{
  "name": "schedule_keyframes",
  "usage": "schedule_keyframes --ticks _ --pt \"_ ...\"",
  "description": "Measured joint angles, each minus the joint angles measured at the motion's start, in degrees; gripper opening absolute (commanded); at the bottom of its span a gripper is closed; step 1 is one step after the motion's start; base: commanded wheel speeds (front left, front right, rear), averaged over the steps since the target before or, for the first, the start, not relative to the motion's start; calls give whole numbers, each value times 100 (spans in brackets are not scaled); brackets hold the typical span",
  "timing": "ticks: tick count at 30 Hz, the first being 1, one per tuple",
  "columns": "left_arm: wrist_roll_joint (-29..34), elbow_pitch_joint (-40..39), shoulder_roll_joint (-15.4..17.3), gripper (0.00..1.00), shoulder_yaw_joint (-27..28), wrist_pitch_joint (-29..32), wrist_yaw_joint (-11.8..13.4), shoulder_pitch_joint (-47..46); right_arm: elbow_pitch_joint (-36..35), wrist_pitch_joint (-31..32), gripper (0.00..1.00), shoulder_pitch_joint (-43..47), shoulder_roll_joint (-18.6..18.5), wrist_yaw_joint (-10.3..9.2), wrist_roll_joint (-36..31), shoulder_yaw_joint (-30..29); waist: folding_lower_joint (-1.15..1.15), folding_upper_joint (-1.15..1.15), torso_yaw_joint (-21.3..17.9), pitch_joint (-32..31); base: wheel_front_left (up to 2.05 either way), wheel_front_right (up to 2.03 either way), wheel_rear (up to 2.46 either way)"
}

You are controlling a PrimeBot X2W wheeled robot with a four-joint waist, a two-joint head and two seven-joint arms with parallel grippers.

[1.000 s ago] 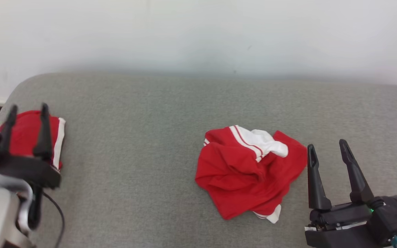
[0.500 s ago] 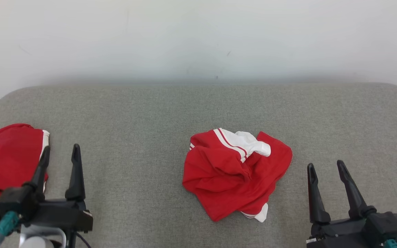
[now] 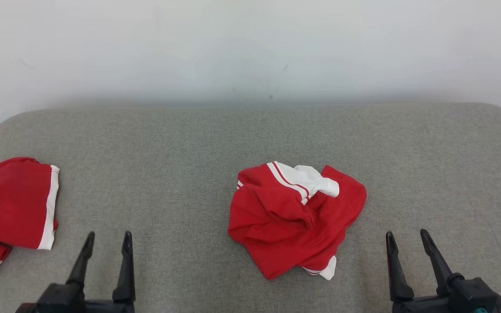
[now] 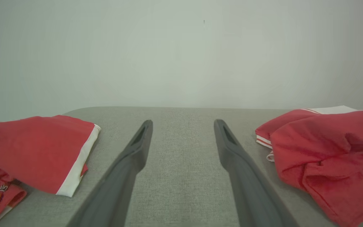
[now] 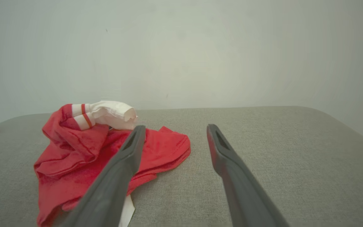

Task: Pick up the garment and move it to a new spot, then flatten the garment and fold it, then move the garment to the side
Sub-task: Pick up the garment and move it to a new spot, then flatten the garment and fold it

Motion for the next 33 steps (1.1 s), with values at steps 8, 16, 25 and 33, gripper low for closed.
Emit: schedule_keyframes --ticks 8,16,25,33 --pt "316 74 -301 100 -10 0 -194 196 307 -1 100 2 0 0 -12 -26 0 0 80 15 0 0 0" --pt "570 53 -490 100 209 0 -298 246 441 0 100 2 -1 0 -3 18 0 0 88 51 0 0 0" --pt "713 -164 -673 100 566 0 -349 375 512 0 100 -7 -1 0 41 58 0 0 54 9 0 0 0" --pt "806 -311 -801 100 726 0 -399 580 539 0 100 5 0 0 96 98 0 0 56 -84 0 0 0"
